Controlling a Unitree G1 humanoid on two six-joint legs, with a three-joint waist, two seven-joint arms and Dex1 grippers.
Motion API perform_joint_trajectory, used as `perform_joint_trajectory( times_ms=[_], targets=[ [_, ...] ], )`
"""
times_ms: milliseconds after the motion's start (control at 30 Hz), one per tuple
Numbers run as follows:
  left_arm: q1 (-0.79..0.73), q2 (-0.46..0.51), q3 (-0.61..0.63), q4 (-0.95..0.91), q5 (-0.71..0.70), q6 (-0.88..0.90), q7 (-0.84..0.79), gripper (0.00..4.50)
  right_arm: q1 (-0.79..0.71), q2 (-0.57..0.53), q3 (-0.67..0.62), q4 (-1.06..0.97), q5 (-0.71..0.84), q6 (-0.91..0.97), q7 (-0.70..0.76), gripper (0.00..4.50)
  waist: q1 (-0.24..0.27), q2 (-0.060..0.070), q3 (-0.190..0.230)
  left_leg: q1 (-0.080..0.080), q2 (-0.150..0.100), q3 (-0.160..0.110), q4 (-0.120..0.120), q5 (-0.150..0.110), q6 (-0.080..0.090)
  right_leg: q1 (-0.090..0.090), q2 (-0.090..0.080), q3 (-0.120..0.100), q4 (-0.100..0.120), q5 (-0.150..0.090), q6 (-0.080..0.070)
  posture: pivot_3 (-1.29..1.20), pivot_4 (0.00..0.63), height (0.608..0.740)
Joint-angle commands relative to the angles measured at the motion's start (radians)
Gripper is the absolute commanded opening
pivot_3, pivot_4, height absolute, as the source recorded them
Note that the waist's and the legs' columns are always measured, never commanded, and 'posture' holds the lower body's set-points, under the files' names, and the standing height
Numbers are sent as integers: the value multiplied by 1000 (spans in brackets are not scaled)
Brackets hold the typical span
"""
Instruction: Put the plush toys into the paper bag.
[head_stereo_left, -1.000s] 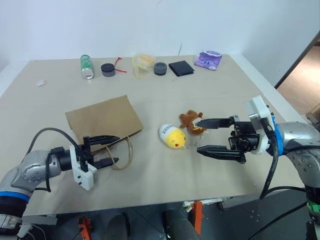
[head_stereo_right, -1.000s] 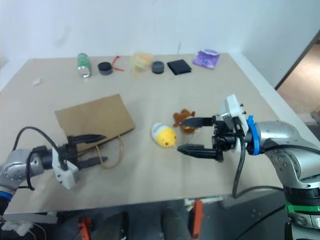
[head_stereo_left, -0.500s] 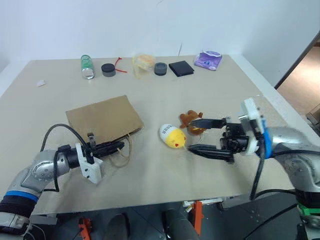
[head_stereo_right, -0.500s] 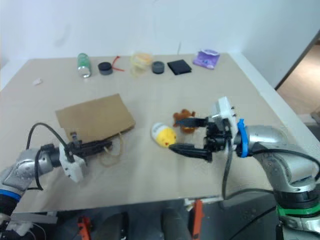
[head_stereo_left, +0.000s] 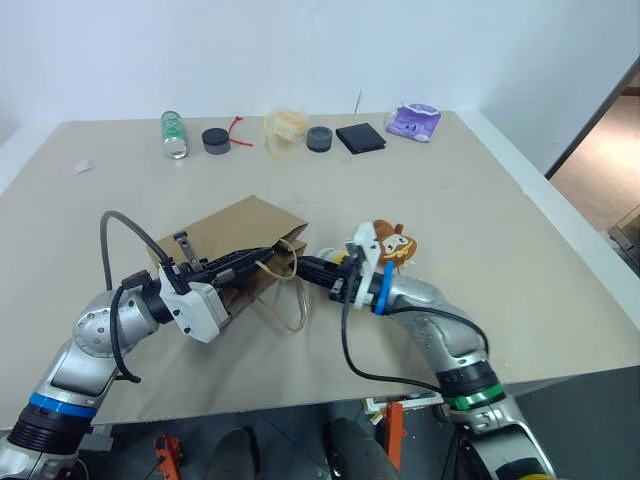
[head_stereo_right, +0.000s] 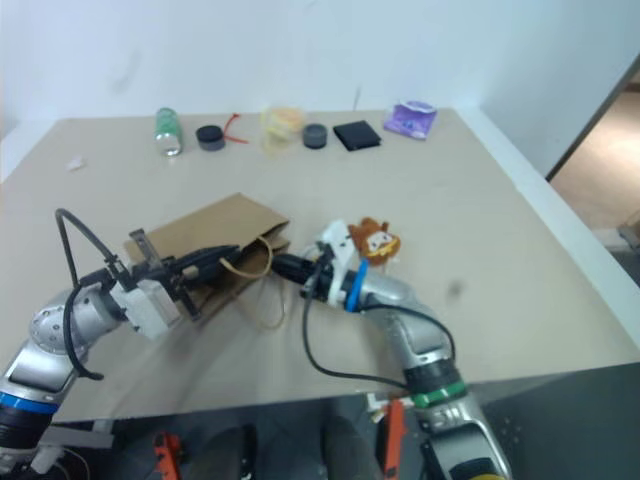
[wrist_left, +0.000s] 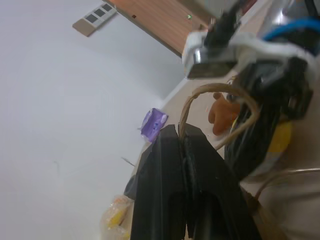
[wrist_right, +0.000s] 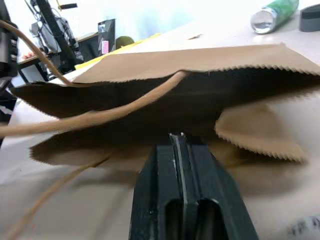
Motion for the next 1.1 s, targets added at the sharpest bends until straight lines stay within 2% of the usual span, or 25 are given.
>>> perform_joint_trajectory(
  times_ms=[33,200,367,700,1100],
  targets=[
    [4,-19,45,-72,-20,30,26,0,-70,85,5,103,-34,-50,-39,68,0,0,0,0,0,0,0,0,0,0,0,0,0,0,0,0,150,740],
    [20,-49,81,-114,-8,73,49,0,-135,206,24,236,-93,-89,-78,68,-6,0,0,1,2,-1,0,0,0,-1,2,-1,0,2,-1,0,150,740],
    [8,-93,152,-153,5,139,120,0,-140,256,63,320,-184,-52,-155,68,-8,-1,-1,0,3,-1,-1,0,0,-1,3,-1,0,1,-2,0,150,740],
    [-63,-155,299,-210,42,274,273,0,-137,246,87,362,-302,65,-245,68,1,-9,-7,0,2,-1,0,0,0,1,1,-3,0,1,-2,0,150,740],
    [-151,-149,327,-272,61,374,321,0,-133,244,81,348,-332,110,-247,68,2,-12,-11,0,2,-1,0,-1,-1,2,-2,-6,0,1,-2,0,150,740]
  ],
)
